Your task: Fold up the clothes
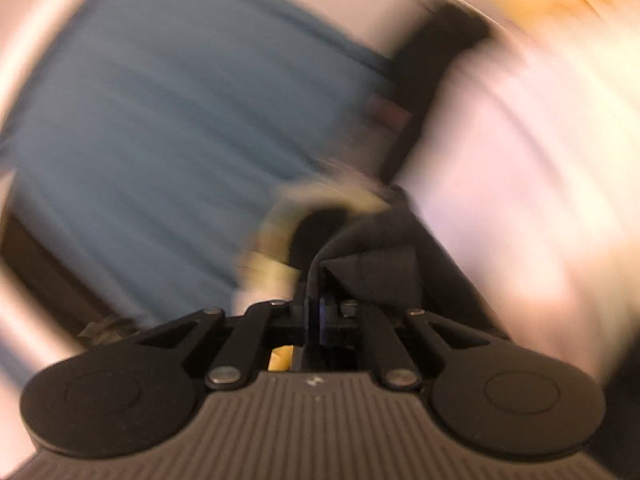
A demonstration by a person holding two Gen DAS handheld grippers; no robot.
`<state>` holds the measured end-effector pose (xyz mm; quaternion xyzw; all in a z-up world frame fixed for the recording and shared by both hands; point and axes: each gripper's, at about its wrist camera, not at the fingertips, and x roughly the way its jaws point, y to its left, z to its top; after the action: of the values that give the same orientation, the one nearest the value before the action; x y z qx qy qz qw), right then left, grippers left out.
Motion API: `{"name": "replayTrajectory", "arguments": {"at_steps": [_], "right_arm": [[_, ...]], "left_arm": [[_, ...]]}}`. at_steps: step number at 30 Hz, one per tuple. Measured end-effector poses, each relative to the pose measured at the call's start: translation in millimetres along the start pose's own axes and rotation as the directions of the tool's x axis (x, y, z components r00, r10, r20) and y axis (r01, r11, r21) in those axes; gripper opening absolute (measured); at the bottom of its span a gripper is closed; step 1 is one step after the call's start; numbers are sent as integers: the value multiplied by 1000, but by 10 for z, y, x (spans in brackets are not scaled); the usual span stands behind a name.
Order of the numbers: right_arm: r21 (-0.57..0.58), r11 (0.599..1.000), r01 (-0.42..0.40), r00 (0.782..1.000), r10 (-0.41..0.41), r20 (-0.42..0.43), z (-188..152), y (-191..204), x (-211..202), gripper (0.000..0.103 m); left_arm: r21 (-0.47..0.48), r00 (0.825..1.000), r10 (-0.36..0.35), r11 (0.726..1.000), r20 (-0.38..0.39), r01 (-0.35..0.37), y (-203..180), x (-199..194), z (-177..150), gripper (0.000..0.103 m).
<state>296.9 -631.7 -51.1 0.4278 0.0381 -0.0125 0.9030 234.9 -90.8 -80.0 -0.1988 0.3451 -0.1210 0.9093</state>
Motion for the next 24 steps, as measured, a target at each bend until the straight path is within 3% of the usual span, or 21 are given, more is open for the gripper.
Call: {"name": "replayTrajectory", "arguments": {"at_steps": [1, 3, 5, 7, 9, 11, 12, 13, 15, 16, 18, 20, 21, 22, 24], "right_arm": [[-96, 993, -63, 997, 67, 46, 3, 184, -120, 6], [-109, 992, -67, 993, 77, 94, -115, 190, -330, 6], [53, 991, 121, 993, -121, 3, -255, -168, -374, 6], [226, 916, 331, 942, -305, -143, -393, -619, -415, 6], [389, 856, 339, 939, -284, -195, -488, -1007, -492, 7], [461, 839, 289, 957, -234, -174, -464, -1105, -500, 12], [478, 837, 267, 963, -214, -165, -439, -1114, -486, 22], [476, 846, 242, 970, -191, -154, -414, -1098, -463, 39], [475, 856, 203, 978, -155, -138, -373, -1082, -398, 53], [469, 857, 212, 976, -163, -143, -355, -1096, -354, 53], [450, 858, 249, 967, -195, -163, -307, -1109, -251, 51], [441, 845, 304, 952, -247, -182, -279, -1110, -182, 39], [421, 838, 346, 937, -287, -198, -269, -1063, -122, 20], [385, 838, 388, 920, -326, -217, -288, -963, -110, 8], [310, 845, 435, 896, -375, -237, -199, -728, 87, 6]], "left_arm": [[4, 1000, -5, 1000, 5, 5, 6, -20, -20, 86], [24, 1000, -6, 1000, 14, 5, -9, -34, -56, 86], [43, 1000, -1, 999, 20, 1, -16, -36, -85, 86], [55, 1000, 1, 999, 22, -3, -54, -83, -87, 86], [60, 1000, 2, 998, 24, -4, -63, -99, -106, 86], [58, 1000, 4, 998, 23, -6, -68, -119, -110, 86], [57, 1000, 5, 998, 22, -7, -71, -137, -116, 86], [55, 1000, 5, 998, 22, -6, -71, -153, -123, 86], [51, 1000, 2, 999, 24, -4, -63, -160, -125, 86], [50, 1000, 2, 999, 25, -3, -60, -158, -123, 86], [51, 1000, 5, 999, 26, -6, -66, -137, -115, 86], [57, 1000, 7, 998, 28, -8, -74, -129, -120, 86], [61, 1000, 8, 998, 29, -9, -78, -126, -123, 86], [57, 1000, 6, 998, 31, -7, -73, -128, -124, 86], [47, 999, 0, 999, 34, -1, -59, -134, -124, 87]]}}
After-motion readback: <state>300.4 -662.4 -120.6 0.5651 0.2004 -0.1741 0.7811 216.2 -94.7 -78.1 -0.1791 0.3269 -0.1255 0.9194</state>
